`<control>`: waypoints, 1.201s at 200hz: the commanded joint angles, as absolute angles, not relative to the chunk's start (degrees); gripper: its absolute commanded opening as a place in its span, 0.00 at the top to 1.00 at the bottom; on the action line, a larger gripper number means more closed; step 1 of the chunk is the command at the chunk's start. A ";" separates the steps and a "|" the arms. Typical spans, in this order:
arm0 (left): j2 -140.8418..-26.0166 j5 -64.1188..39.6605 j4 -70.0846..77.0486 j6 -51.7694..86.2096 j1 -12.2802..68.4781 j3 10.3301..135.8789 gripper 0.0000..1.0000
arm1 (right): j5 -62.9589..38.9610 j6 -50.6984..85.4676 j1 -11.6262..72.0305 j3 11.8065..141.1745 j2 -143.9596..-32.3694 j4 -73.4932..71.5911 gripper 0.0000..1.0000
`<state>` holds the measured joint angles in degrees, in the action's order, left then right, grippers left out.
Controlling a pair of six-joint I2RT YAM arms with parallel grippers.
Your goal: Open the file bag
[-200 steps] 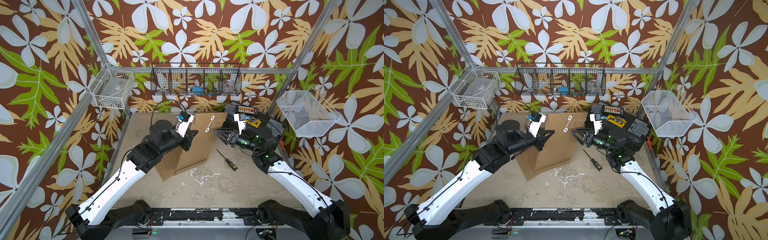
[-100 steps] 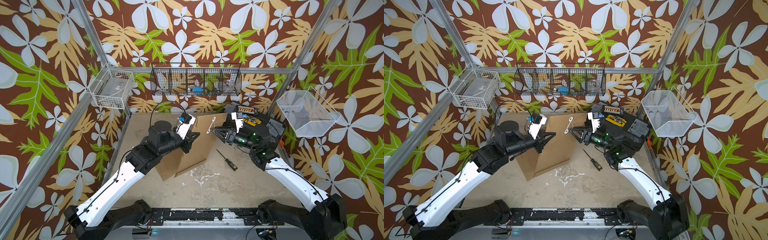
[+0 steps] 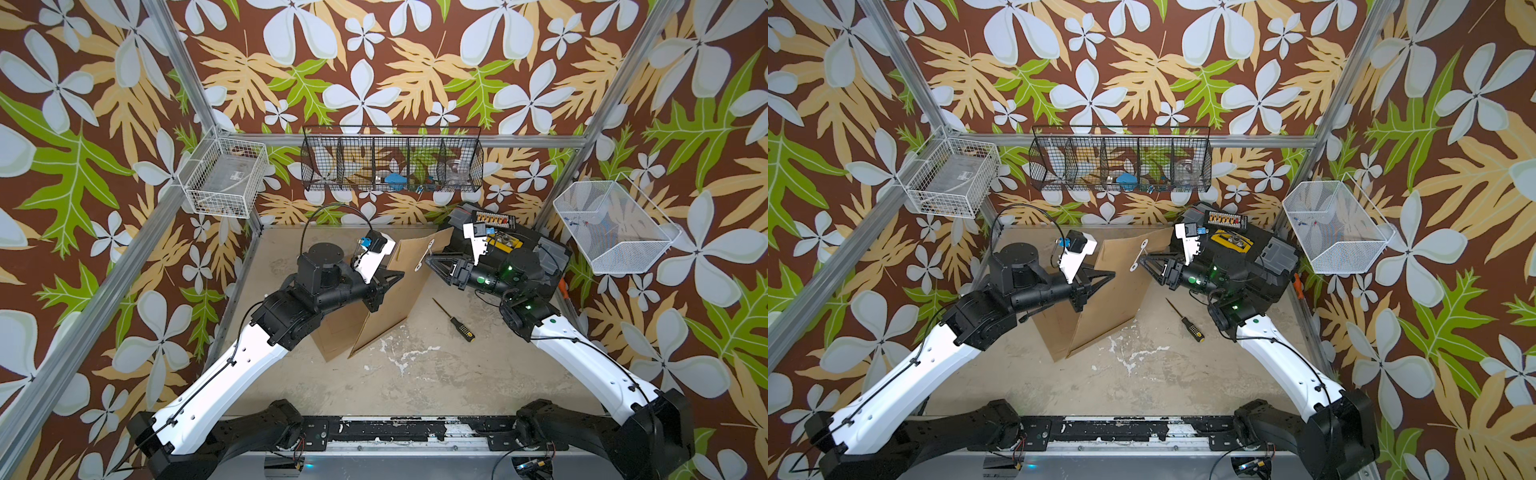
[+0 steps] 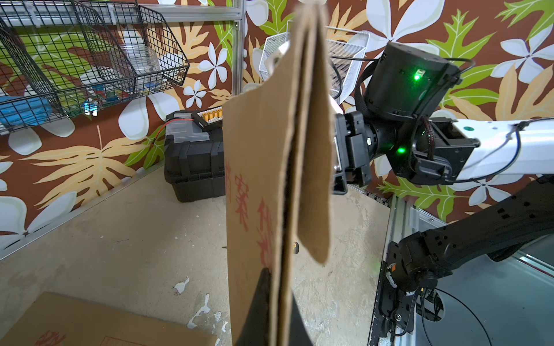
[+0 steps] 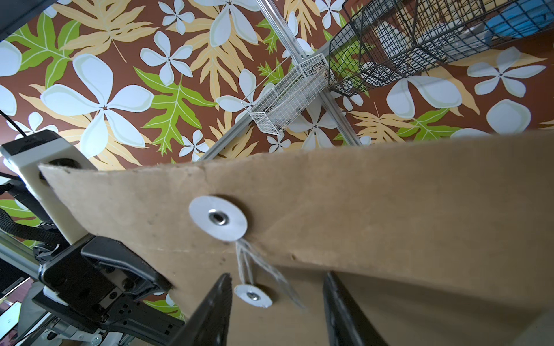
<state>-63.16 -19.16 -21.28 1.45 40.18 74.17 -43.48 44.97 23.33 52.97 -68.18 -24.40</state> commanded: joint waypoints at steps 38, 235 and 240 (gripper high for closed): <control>-62.16 -20.48 -20.53 1.14 40.24 73.74 1.00 | -43.40 45.04 23.55 53.19 -67.85 -25.65 0.63; -62.23 -15.03 -20.86 1.29 40.23 73.08 1.00 | -44.44 37.72 26.88 55.76 -68.92 -17.52 1.00; -62.30 -15.03 -20.86 1.32 40.25 73.21 1.00 | -44.35 37.34 27.34 56.04 -68.97 -16.98 1.00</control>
<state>-62.04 -15.53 -22.22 1.45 40.23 72.69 -43.64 40.91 25.98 54.72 -68.71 -19.70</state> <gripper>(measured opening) 0.062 0.048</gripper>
